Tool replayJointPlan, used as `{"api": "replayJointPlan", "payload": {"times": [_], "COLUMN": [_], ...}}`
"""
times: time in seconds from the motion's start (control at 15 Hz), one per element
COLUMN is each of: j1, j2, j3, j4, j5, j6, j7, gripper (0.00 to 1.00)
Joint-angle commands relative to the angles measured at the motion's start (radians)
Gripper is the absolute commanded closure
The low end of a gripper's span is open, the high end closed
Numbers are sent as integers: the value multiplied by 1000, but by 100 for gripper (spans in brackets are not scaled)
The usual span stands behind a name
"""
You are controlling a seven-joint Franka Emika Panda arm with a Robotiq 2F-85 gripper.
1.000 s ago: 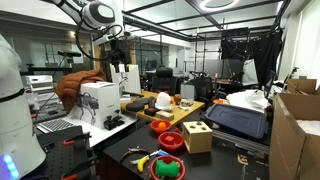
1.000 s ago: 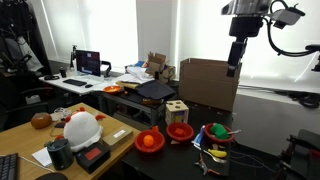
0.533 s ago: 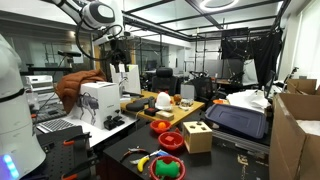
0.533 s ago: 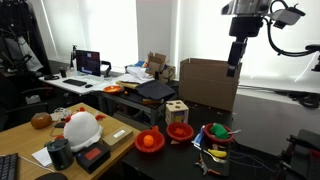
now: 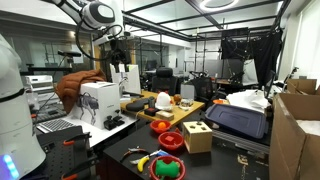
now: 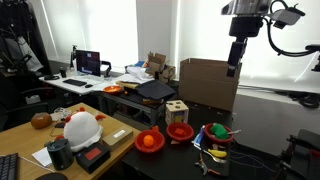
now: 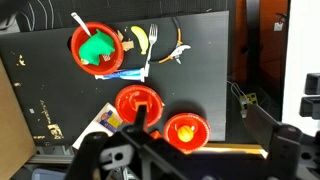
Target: Put the pliers in the bowl next to the toy box
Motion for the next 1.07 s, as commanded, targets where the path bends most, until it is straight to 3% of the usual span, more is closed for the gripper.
{"api": "replayJointPlan", "payload": {"times": [0.0, 0.33, 0.73, 1.0], "j1": [14, 9, -39, -76], "j2": [1, 3, 40, 147], "j3": [-13, -18, -99, -151], "j4": [2, 8, 78, 178], "j5": [-6, -4, -43, -74], "j6": [-2, -15, -40, -10], "j7": [5, 8, -48, -88], "gripper": [0, 0, 0, 0]}}
